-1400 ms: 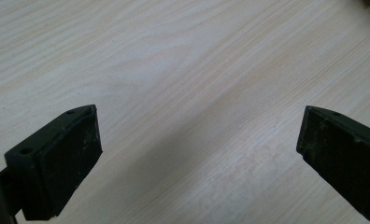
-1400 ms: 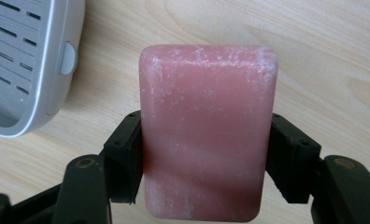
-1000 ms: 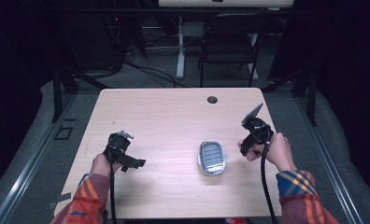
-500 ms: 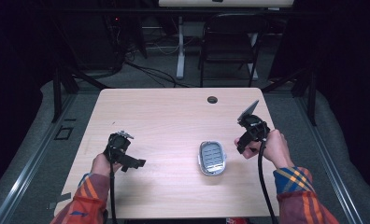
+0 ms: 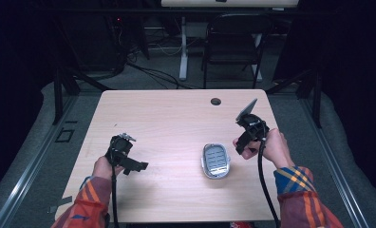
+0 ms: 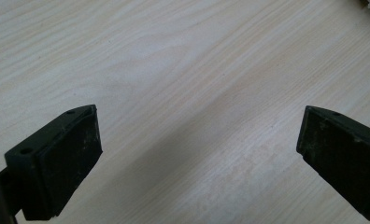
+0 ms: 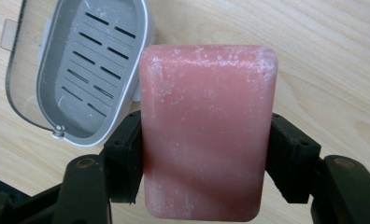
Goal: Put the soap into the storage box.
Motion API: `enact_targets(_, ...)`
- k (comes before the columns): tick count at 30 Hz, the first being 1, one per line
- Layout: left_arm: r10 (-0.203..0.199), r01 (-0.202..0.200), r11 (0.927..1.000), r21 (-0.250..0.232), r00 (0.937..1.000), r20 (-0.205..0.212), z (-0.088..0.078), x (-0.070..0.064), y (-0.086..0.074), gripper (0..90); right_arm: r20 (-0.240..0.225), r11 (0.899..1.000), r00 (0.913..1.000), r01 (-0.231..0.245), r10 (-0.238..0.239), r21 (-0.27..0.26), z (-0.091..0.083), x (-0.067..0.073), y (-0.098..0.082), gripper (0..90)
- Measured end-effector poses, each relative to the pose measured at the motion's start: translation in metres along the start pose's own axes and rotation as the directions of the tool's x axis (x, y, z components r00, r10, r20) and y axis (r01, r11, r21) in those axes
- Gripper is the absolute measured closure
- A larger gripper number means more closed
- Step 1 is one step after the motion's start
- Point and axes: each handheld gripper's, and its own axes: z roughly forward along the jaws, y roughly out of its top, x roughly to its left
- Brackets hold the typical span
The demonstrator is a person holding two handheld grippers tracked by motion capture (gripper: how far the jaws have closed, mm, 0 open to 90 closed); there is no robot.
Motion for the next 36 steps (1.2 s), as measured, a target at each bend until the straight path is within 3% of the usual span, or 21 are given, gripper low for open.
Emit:
enact_targets(13,0.007,-0.007,1.0000,0.003,1.0000,0.000,0.000,0.000,0.000,0.0,0.006,0.999,0.9993,0.038,-0.037,-0.016,-0.012,0.017,0.009,36.8)
enact_targets(17,0.006,-0.006,1.0000,0.003,1.0000,0.000,0.000,0.000,0.000,0.0,0.002,0.998,0.9983,0.058,-0.058,0.001,-0.017,0.020,0.013,36.8)
enact_targets(26,0.006,-0.006,1.0000,0.003,1.0000,-0.001,0.000,0.000,0.000,0.0,0.004,0.996,0.9963,0.086,-0.086,-0.007,-0.020,0.030,0.019,36.8)
enact_targets(27,0.008,-0.008,1.0000,0.004,1.0000,-0.001,0.000,0.000,0.001,0.0,0.000,0.997,0.9975,0.071,-0.071,-0.027,-0.019,0.032,0.019,36.8)
enact_targets(29,0.007,-0.007,1.0000,0.004,1.0000,0.000,0.000,0.000,0.001,0.0,0.003,0.996,0.9958,0.092,-0.092,-0.009,-0.020,0.033,0.021,36.8)
enact_targets(36,0.007,-0.007,1.0000,0.005,1.0000,0.000,0.000,-0.001,0.001,0.0,-0.004,0.995,0.9956,0.094,-0.094,-0.014,-0.019,0.040,0.024,36.8)
